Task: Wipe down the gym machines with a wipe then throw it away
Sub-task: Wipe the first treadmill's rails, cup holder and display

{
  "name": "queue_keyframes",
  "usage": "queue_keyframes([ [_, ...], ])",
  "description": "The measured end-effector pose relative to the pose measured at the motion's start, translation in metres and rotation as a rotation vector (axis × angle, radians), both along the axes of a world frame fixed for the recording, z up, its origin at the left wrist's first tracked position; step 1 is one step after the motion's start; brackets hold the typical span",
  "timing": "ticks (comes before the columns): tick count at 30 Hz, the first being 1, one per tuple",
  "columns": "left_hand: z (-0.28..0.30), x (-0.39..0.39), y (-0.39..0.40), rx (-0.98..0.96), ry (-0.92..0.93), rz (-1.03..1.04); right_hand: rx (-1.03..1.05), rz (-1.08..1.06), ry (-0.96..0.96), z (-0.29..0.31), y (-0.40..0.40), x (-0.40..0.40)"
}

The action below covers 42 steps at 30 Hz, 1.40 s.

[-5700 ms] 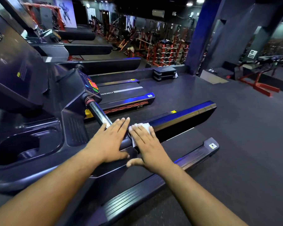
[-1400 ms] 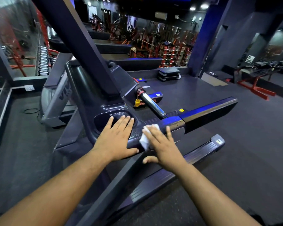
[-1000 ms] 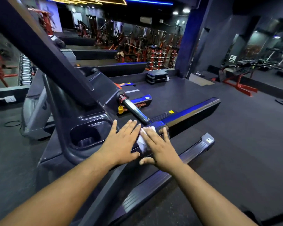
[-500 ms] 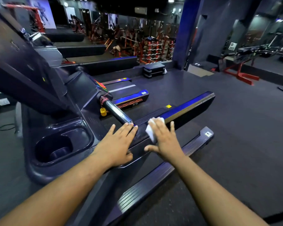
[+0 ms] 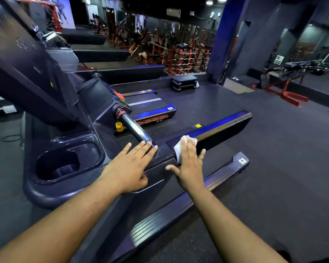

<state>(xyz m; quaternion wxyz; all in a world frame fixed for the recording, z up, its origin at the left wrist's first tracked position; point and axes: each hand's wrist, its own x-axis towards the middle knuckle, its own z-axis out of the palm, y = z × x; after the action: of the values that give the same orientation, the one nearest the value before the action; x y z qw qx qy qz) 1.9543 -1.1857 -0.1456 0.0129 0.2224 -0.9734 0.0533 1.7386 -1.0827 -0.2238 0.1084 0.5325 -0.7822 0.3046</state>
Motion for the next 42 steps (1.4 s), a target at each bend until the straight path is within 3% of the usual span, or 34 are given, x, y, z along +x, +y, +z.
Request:
queue_keyframes([
  [3, 0.001, -0.001, 0.002, -0.002, -0.011, 0.005, -0.036, -0.099, -0.213, 0.012, -0.006, 0.002],
  [7, 0.002, -0.002, 0.002, 0.018, -0.045, 0.02, -0.013, 0.147, -0.063, 0.002, 0.004, 0.051],
  [9, 0.003, -0.002, 0.001, 0.015, -0.058, 0.026, -0.016, 0.148, -0.044, -0.015, 0.009, 0.055],
  [13, 0.007, -0.01, 0.0, -0.007, -0.047, 0.009, -0.082, -0.073, -0.465, -0.032, 0.0, 0.032],
  [15, 0.01, -0.018, 0.001, -0.016, -0.034, -0.012, -0.141, -0.07, -0.615, -0.029, -0.009, 0.04],
  [20, 0.011, -0.044, -0.003, -0.027, -0.037, -0.063, -0.26, 0.045, -0.625, -0.031, -0.009, 0.073],
  [25, 0.009, -0.06, -0.007, 0.015, -0.073, -0.051, -0.266, -0.11, -0.691, -0.024, -0.018, 0.009],
  [27, 0.007, -0.063, -0.007, 0.038, -0.05, -0.04, -0.259, -0.081, -0.593, -0.013, -0.018, -0.003],
  [31, -0.001, -0.064, -0.008, 0.034, 0.0, -0.037, -0.111, 0.146, -0.054, 0.002, -0.003, -0.021],
  [33, -0.002, -0.063, -0.008, 0.024, 0.007, -0.034, -0.051, 0.203, 0.114, 0.01, 0.002, -0.041],
  [39, 0.002, -0.068, -0.007, 0.022, -0.007, -0.015, 0.148, -0.009, 0.062, 0.038, -0.004, -0.097],
  [42, 0.003, -0.08, -0.005, 0.014, 0.028, -0.02, 0.131, 0.197, 0.146, 0.034, -0.004, -0.073],
])
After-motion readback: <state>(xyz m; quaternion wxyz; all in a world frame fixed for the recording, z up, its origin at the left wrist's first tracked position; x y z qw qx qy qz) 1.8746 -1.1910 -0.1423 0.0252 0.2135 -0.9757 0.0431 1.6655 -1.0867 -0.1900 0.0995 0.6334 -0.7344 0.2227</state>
